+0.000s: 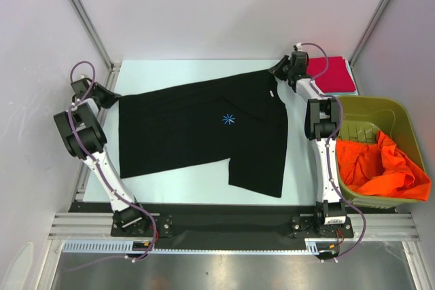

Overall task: Fold and stack the t-shirts
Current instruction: Fold the tshirt

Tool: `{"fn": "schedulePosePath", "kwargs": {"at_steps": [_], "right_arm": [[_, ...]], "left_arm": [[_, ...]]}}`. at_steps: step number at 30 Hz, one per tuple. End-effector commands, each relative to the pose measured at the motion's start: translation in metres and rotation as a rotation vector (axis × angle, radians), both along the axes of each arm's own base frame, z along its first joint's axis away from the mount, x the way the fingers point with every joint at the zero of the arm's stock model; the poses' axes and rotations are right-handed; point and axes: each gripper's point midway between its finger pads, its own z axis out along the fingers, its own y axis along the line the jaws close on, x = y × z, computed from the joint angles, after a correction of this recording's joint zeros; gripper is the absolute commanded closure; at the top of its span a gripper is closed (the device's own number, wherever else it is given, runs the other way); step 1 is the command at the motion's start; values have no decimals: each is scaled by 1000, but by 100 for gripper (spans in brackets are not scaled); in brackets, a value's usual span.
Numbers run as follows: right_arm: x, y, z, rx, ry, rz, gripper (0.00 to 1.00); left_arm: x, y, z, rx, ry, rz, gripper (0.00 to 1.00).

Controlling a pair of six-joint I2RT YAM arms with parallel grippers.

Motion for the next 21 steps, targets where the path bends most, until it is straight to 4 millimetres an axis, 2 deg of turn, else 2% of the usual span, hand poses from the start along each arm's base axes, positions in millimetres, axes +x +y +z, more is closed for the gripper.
{"fn": "schedulePosePath", "kwargs": {"at_steps": [1, 11, 17, 19, 21], "right_arm": [[18, -27, 53, -39, -130, -69, 100], [26, -42, 62, -60, -165, -130, 100], [28, -45, 52, -64, -141, -176, 100], [30, -47, 49, -61, -125, -197, 100], [30, -45, 48, -41, -120, -184, 100]], "left_arm": [[7, 31, 13, 25, -33, 95, 100], [1, 47, -2, -8, 10, 132, 100], [-2, 54, -9, -5, 75, 160, 99], [-9, 55, -19, -17, 138, 170, 100], [-4, 57, -15, -3, 138, 156, 89]]}}
